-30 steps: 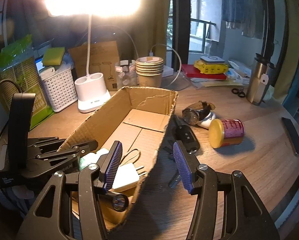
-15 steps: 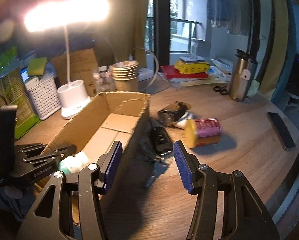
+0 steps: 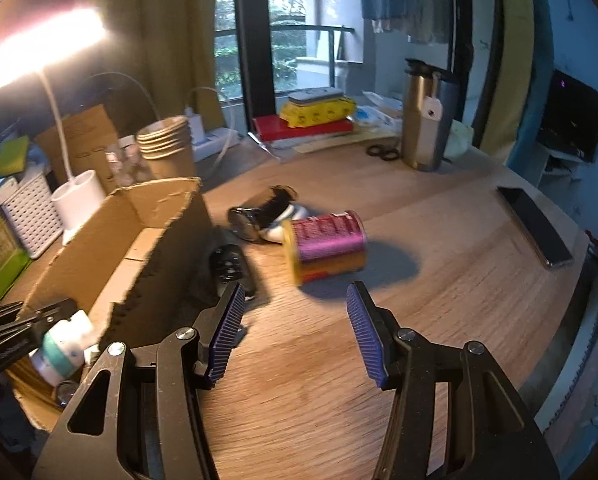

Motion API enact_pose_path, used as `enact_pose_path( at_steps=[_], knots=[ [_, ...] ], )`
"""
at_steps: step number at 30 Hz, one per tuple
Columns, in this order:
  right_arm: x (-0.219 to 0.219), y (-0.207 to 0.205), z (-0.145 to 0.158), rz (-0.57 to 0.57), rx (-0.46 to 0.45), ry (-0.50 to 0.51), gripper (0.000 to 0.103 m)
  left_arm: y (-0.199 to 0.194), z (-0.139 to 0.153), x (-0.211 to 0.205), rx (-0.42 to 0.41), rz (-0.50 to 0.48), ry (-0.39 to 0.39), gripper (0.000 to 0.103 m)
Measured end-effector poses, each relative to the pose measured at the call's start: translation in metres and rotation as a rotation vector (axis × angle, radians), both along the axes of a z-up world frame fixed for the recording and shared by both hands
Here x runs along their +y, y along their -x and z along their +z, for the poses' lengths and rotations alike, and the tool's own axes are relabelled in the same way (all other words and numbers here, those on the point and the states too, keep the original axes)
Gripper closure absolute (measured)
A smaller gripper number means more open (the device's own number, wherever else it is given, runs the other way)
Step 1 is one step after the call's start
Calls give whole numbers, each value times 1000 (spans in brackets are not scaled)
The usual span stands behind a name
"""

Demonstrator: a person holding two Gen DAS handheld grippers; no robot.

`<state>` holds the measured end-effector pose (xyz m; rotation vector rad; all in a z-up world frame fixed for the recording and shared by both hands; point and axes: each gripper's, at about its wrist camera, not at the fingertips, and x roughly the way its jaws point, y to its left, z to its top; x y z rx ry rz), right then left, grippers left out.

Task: Organize rigid objects
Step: 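Withdraw the right gripper and move it to the red-and-gold can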

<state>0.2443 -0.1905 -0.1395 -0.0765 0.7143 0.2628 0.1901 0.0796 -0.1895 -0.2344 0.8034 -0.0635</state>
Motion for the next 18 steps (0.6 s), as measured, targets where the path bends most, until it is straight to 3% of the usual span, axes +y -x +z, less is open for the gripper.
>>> enact_pose_path(
  at_steps=[1,6,18],
  knots=[
    [-2,-2,-2,-6,0,-3,35,0,0,0,0,0,0,92],
    [-8,-17,-10,-4,3,-21,23,0,0,0,0,0,0,92],
    [-18,-57,-20,1,13,5,23,0,0,0,0,0,0,92]
  ],
)
